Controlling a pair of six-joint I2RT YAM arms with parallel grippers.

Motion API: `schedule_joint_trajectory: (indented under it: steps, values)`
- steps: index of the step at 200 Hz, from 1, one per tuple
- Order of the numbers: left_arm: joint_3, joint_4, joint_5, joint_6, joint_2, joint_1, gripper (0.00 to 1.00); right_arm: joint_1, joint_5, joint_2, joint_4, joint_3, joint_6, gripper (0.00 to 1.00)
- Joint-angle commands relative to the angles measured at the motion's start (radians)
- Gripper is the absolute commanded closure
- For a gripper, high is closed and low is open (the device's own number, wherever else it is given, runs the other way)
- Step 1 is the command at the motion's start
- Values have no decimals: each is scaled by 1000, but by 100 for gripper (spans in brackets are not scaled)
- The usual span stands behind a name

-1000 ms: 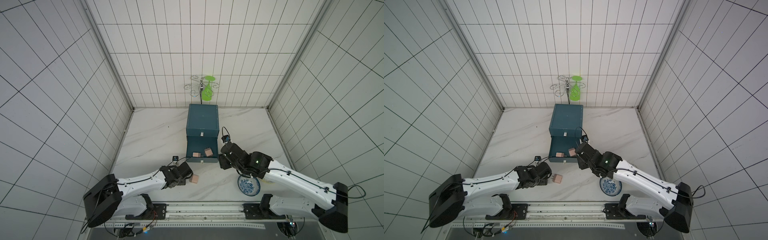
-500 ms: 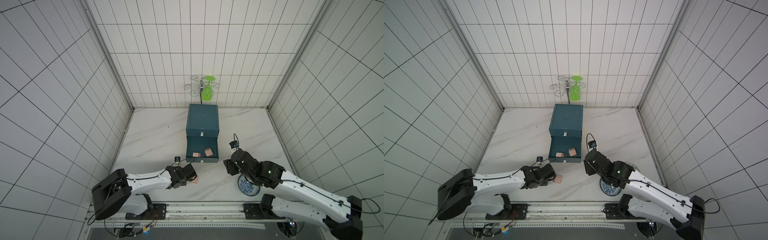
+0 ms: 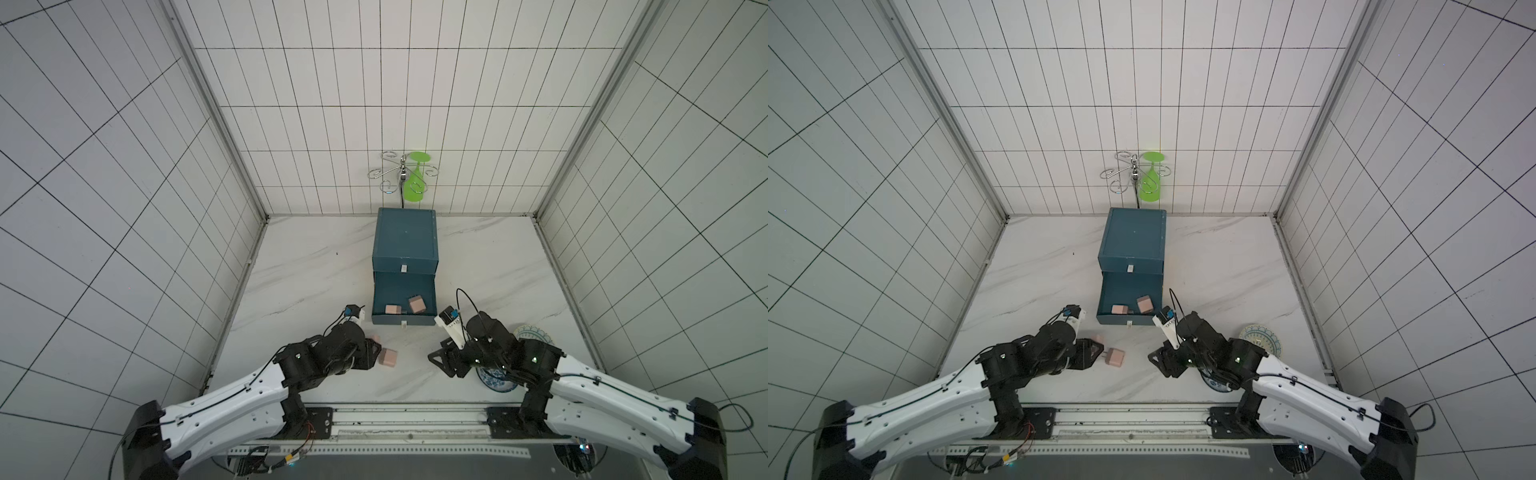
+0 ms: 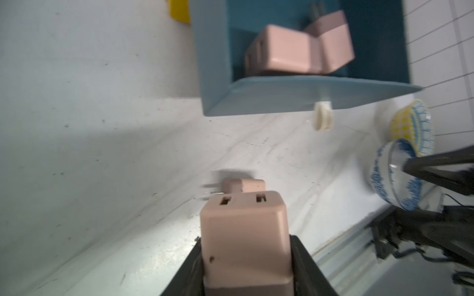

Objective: Place the plugs into the drawer by color
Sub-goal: Pick up the plug from the center of the board, then place the plug in the drawer.

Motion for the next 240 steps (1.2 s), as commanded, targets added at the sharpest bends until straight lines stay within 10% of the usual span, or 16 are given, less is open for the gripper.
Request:
schedule_joint_trajectory:
  steps: [1, 60, 131, 199, 240]
  values:
    - [44, 57, 108, 50, -66, 4, 84, -5, 27, -19, 48, -27, -9, 36]
    - [436, -166, -214, 195, 290, 16, 90, -1, 343, -234, -76, -70, 47, 36]
    - [760, -211, -209, 244, 823, 67, 94, -2, 449, -387, -143, -96, 85, 34]
    - [809, -222, -293, 221, 960, 96, 89, -1, 417, -281, -115, -83, 83, 34]
    - [807, -214, -306, 218, 990, 99, 67, 0, 419, -253, -112, -80, 83, 35]
